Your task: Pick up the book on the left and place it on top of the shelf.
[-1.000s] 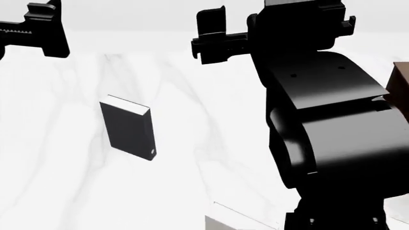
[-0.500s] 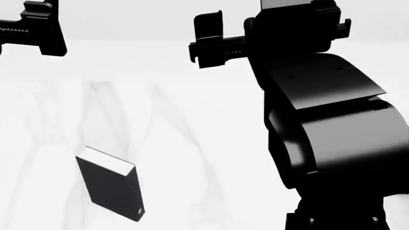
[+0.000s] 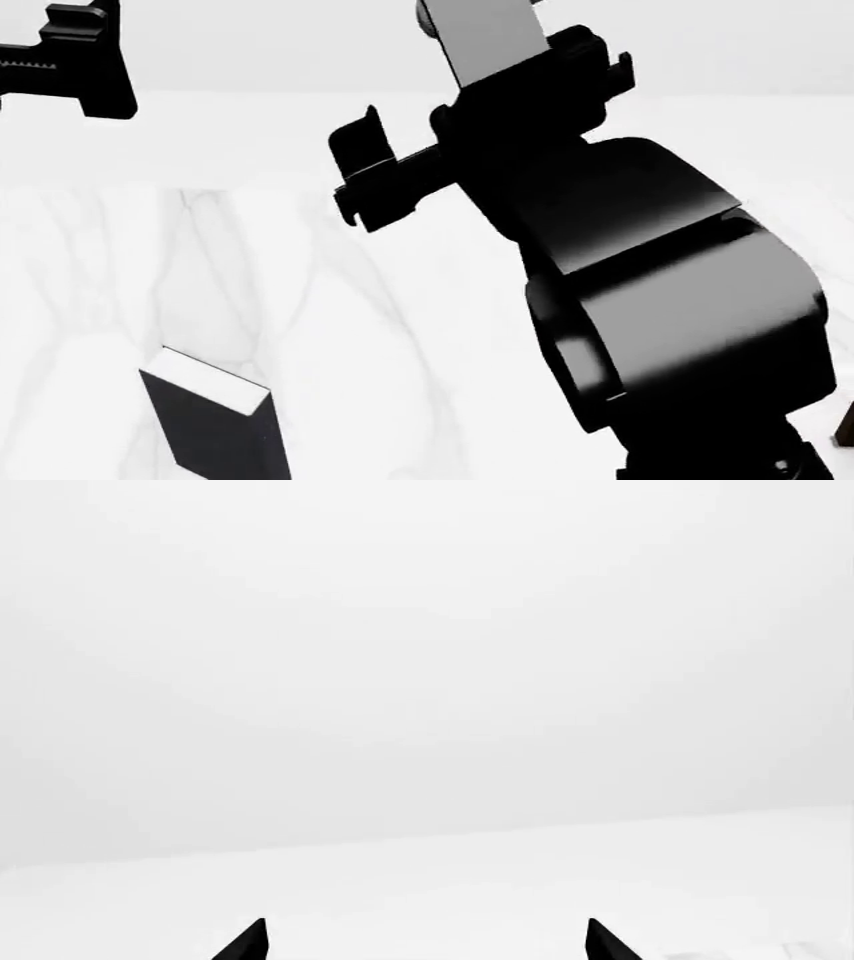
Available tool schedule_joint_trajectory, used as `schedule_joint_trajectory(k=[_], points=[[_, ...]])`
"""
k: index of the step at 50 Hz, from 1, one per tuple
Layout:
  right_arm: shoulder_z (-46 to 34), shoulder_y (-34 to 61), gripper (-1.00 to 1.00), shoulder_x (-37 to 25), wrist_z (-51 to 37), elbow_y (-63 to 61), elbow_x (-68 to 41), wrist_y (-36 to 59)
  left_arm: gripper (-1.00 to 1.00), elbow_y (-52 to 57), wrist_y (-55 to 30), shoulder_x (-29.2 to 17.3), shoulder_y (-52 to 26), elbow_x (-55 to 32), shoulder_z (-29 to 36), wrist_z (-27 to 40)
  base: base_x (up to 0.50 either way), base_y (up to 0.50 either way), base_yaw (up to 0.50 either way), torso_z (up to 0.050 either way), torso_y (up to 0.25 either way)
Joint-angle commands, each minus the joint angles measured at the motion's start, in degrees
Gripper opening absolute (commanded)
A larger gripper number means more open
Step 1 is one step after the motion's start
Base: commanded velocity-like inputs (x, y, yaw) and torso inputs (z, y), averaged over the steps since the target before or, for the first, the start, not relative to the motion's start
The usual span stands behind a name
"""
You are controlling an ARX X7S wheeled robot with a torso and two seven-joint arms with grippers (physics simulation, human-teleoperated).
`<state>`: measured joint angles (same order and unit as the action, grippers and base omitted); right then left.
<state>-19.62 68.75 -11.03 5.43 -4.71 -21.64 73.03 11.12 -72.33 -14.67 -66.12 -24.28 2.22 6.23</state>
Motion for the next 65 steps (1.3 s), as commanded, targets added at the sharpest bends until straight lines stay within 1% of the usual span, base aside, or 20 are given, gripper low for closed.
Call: schedule_joint_trajectory(k=[1, 2, 3, 4, 6, 8, 10, 13, 30, 40, 44, 65], points=[[-12.2, 0.6, 1.00, -5.1, 19.5, -0.4, -8.5, -2.9, 1.00, -0.1, 0.0, -0.1, 0.1, -0.2, -0.1, 0.1, 0.00, 0.00, 0.00, 0.000, 0.000], [-13.1, 0.4, 1.00, -5.3, 19.3, 0.0, -7.3, -4.9, 1.00, -0.1, 0.1, -0.1, 0.1, -0.3, -0.1, 0.1, 0.00, 0.00, 0.00, 0.000, 0.000], [-12.2, 0.8, 1.00, -4.5, 19.3, 1.7, -7.8, -4.4, 1.00, -0.1, 0.1, -0.1, 0.1, -0.3, -0.2, 0.1, 0.00, 0.00, 0.00, 0.000, 0.000], [-13.3, 1.6, 1.00, -4.7, 23.0, 3.2, -9.3, -4.6, 1.00, -0.2, 0.2, -0.2, 0.2, -0.3, -0.2, 0.0, 0.00, 0.00, 0.00, 0.000, 0.000], [-15.8, 1.6, 1.00, -5.5, 25.4, 3.7, -8.8, -6.8, 1.00, -0.4, 0.3, -0.2, 0.2, -0.3, -0.3, 0.0, 0.00, 0.00, 0.00, 0.000, 0.000], [-17.5, 1.7, 1.00, -5.6, 26.3, 4.9, -7.6, -9.1, 1.00, -0.3, 0.3, -0.2, 0.2, -0.4, -0.4, 0.1, 0.00, 0.00, 0.00, 0.000, 0.000], [-18.1, 2.7, 1.00, -4.3, 26.7, 8.3, -7.2, -9.3, 1.00, -0.2, 0.3, -0.3, 0.4, -0.4, -0.4, 0.1, 0.00, 0.00, 0.00, 0.000, 0.000], [-18.9, 3.1, 1.00, -3.7, 27.4, 9.9, -7.1, -9.9, 1.00, -0.1, 0.3, -0.4, 0.6, -0.5, -0.6, 0.1, 0.00, 0.00, 0.00, 0.000, 0.000], [-21.5, 1.9, 1.00, -2.8, 26.8, 13.3, -4.9, -13.3, 1.00, 0.2, 0.0, -0.9, 0.9, -0.8, -0.4, 0.3, 0.00, 0.00, 0.00, 0.000, 0.000], [-24.5, 1.5, 1.00, 0.6, 27.2, 21.5, -2.6, -17.7, 1.00, 0.6, -0.3, -1.1, 1.0, -1.1, -0.4, 0.5, 0.00, 0.00, 0.00, 0.000, 0.000], [-25.7, 1.8, 1.00, 2.9, 27.4, 25.7, -1.6, -20.1, 1.00, 0.5, -0.3, -1.1, 1.0, -1.1, -0.2, 0.5, 0.00, 0.00, 0.00, 0.000, 0.000], [-28.3, 1.2, 1.00, 7.6, 27.4, 31.7, -1.3, -23.5, 1.00, 0.3, -0.1, -1.3, 1.1, -1.6, -0.2, 0.6, 0.00, 0.00, 0.00, 0.000, 0.000]])
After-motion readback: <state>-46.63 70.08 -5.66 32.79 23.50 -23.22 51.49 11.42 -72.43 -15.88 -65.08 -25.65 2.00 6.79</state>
